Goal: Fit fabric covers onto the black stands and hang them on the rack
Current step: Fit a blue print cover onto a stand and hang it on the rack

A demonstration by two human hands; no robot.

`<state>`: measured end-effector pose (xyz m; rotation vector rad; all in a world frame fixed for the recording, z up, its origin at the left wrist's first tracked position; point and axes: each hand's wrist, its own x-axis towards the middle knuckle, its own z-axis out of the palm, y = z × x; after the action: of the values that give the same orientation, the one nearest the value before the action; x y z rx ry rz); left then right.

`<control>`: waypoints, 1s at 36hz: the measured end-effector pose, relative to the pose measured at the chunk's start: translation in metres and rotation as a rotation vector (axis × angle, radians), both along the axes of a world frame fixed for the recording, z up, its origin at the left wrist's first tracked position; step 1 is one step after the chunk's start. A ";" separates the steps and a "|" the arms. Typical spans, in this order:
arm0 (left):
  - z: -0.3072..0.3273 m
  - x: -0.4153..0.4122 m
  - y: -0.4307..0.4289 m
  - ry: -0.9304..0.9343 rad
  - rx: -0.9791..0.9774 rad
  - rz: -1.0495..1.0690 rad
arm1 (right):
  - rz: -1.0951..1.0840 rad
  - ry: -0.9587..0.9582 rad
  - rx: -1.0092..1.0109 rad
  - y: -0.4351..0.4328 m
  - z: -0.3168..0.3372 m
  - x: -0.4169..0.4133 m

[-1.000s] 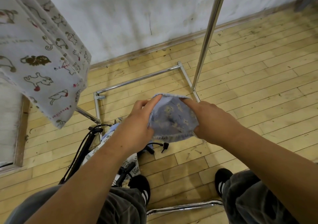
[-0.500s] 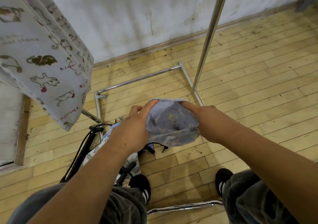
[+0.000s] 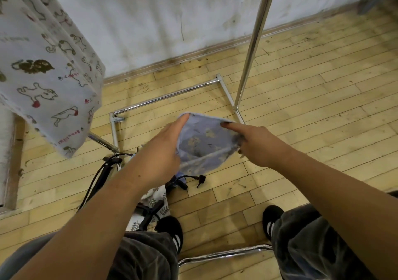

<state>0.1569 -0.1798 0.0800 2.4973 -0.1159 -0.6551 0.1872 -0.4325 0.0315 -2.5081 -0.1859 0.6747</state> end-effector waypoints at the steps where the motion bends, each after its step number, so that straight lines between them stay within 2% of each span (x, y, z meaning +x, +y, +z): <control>1: 0.003 0.000 -0.002 -0.002 -0.007 0.018 | 0.000 0.016 0.020 0.000 -0.001 -0.002; 11: -0.023 0.014 0.000 0.007 0.077 -0.066 | -0.171 0.135 0.224 -0.001 -0.016 -0.004; 16: -0.049 0.033 0.006 0.000 0.152 -0.078 | -0.336 0.207 0.405 0.004 -0.037 -0.003; 20: -0.083 0.034 0.009 -0.006 0.117 -0.046 | -0.476 0.294 0.517 0.007 -0.068 -0.006; 25: -0.138 0.026 0.009 0.080 0.052 -0.009 | -0.493 0.321 0.472 0.009 -0.123 -0.016; 30: -0.196 0.029 0.007 0.139 0.023 0.062 | -0.665 0.385 0.432 0.001 -0.176 -0.021; 36: -0.244 0.025 -0.001 0.177 -0.069 0.098 | -0.776 0.392 0.154 -0.017 -0.245 -0.037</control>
<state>0.1815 -0.1813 -0.1640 2.3501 0.0483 -0.8131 0.1499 -0.4494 -0.2136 -2.0041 0.7995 0.7460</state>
